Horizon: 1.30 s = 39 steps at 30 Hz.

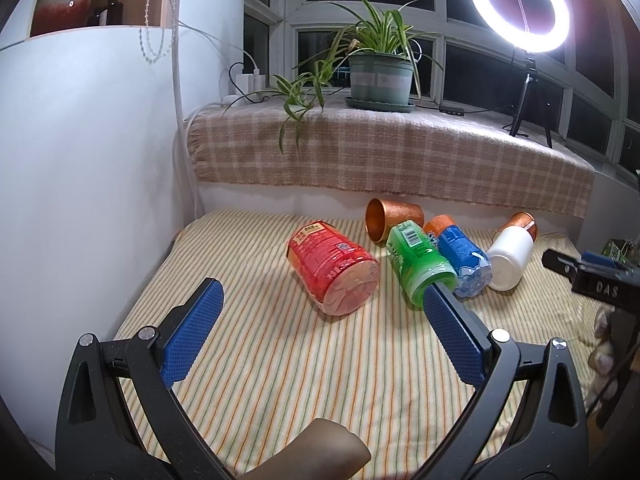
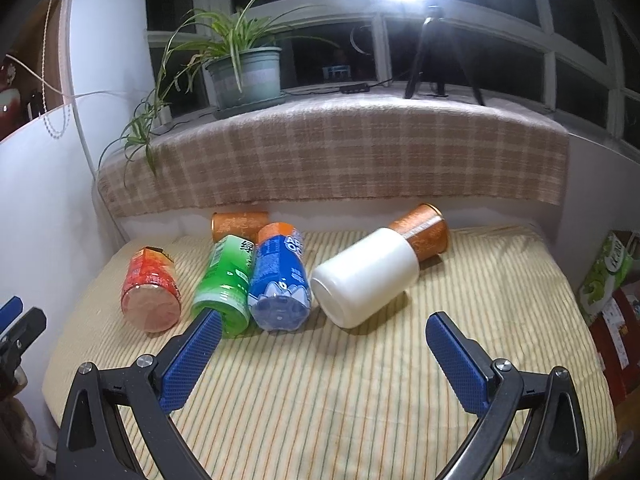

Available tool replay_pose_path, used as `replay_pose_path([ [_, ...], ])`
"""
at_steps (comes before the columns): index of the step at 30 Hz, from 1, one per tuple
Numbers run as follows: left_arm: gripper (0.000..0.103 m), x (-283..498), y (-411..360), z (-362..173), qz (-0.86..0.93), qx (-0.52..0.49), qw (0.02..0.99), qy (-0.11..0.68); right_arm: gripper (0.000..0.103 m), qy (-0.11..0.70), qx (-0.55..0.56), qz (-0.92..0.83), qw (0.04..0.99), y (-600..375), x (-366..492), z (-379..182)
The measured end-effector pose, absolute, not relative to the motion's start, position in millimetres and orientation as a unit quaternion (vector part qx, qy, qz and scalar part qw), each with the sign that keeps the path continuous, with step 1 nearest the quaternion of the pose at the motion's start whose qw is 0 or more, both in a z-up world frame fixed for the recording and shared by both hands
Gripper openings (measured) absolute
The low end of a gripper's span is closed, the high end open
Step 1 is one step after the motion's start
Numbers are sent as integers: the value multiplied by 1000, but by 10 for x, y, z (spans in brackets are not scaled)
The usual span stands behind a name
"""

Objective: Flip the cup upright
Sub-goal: 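Reach the right gripper to the blue Arctic Ocean bottle and grasp it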

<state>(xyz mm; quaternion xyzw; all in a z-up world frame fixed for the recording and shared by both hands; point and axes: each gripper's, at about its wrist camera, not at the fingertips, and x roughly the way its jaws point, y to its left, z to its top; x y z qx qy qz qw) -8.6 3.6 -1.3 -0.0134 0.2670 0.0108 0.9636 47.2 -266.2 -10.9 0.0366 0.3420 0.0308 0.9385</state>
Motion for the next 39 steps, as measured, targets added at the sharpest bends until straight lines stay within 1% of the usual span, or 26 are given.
replay_pose_path([
  [8,102,-154,175,-40,28,-16,961,273,102,388,47,102,915,-2622,971,-165],
  [19,102,-226,359,-90,49,-24,957,286,90,476,60,172,860,-2556,1803,-330],
  [23,102,-245,408,-98,57,-26,956,287,82,513,70,192,834,-2501,2047,-435],
  [27,102,-263,449,-95,63,-28,955,287,82,541,68,209,812,-2387,2238,-532],
  [32,102,-279,490,-90,69,-29,955,286,77,568,63,203,795,-2305,2389,-663],
  [36,102,-274,512,-90,72,-30,955,287,76,581,59,194,788,-2277,2477,-758],
  [39,102,-272,514,-86,71,-30,955,287,73,584,51,189,788,-2266,2535,-780],
])
